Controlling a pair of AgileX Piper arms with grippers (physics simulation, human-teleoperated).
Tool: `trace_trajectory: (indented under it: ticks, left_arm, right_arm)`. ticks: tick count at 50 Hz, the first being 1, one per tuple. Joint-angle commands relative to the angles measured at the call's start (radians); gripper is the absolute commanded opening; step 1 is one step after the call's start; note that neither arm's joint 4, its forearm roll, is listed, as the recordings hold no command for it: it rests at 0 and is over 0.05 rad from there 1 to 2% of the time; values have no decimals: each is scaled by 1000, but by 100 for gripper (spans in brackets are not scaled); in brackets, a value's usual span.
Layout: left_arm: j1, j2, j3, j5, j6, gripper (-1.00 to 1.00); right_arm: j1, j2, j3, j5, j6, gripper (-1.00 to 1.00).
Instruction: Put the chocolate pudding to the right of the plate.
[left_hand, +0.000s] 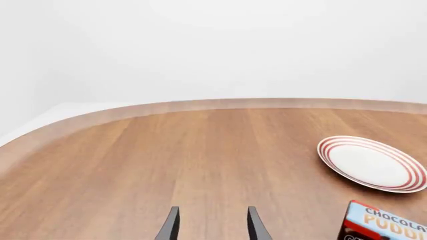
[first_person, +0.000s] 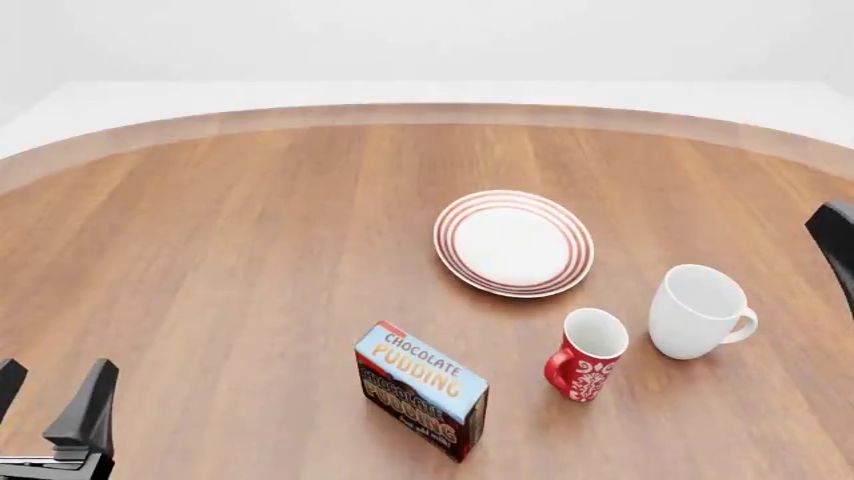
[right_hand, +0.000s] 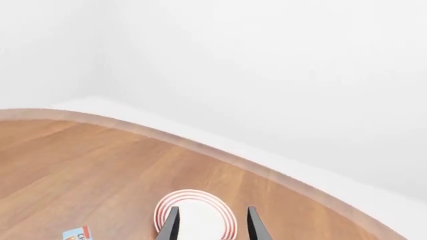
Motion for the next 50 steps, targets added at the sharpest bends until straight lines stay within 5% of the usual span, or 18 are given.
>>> trace_trajectory:
  ticks: [1,12,26,34,50]
  left_arm:
    - [0,0,0,0,0,100]
    - [0,0,0,0,0,100]
    - [0,0,0,0,0,100]
    - [0,0,0,0,0,100]
    - [0,0,0,0,0,100]
  right_arm:
    - [62,87,-90,25,-25,100]
    - [121,177,-179,45,-80,100]
    - [172,286,-245,52,-68,100]
    - [185,312,-259,61,-167,100]
    - [254,427,-355,81,-155,100]
